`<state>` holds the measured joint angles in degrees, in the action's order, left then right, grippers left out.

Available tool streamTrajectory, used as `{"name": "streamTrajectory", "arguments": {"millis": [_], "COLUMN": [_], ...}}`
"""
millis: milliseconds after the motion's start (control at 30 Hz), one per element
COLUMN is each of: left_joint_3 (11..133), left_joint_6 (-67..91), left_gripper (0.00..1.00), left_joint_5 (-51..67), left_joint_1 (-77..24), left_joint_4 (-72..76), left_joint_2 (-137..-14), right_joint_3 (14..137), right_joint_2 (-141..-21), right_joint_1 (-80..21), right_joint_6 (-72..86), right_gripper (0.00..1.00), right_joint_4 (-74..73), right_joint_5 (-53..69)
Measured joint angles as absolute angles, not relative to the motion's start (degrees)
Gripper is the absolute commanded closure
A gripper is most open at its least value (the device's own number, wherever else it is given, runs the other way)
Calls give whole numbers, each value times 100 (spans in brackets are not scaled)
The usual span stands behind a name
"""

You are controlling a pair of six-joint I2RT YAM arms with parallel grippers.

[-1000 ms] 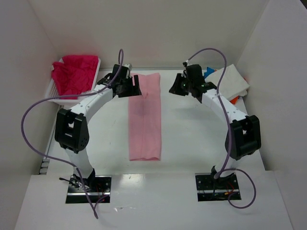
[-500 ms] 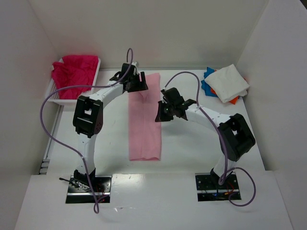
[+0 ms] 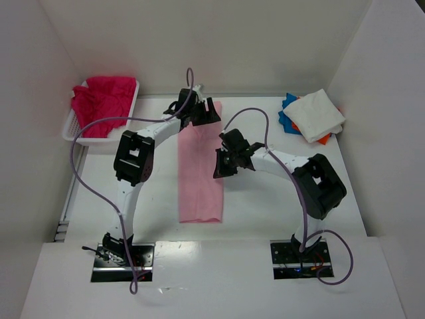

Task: Fold and stack the t-shirts
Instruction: Grab the bottom of the folded rectangular tshirt with both arms

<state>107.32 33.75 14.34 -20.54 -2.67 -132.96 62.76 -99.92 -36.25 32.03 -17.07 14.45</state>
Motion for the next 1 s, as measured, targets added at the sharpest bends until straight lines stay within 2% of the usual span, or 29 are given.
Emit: {"name": "streamTrajectory", "arguments": {"millis": [700,1000], "left_joint_3": [10734,9930], "left_joint_6": [3300,3273], "left_gripper": [23,23], "left_joint_5": [659,394], "left_joint_1": [-2118,-2009], "left_joint_4": [-864,-933], "left_joint_2": [-13500,-12962], "right_joint_3": [6250,6245], "right_joint_2": [-9992,-9992], "right_joint_1": [-3625,-3625], "right_joint_6": [3212,3212], "right_gripper": [98,98], "right_joint_4": [-1708,-1706], "right_joint_5": [1468,1483]}}
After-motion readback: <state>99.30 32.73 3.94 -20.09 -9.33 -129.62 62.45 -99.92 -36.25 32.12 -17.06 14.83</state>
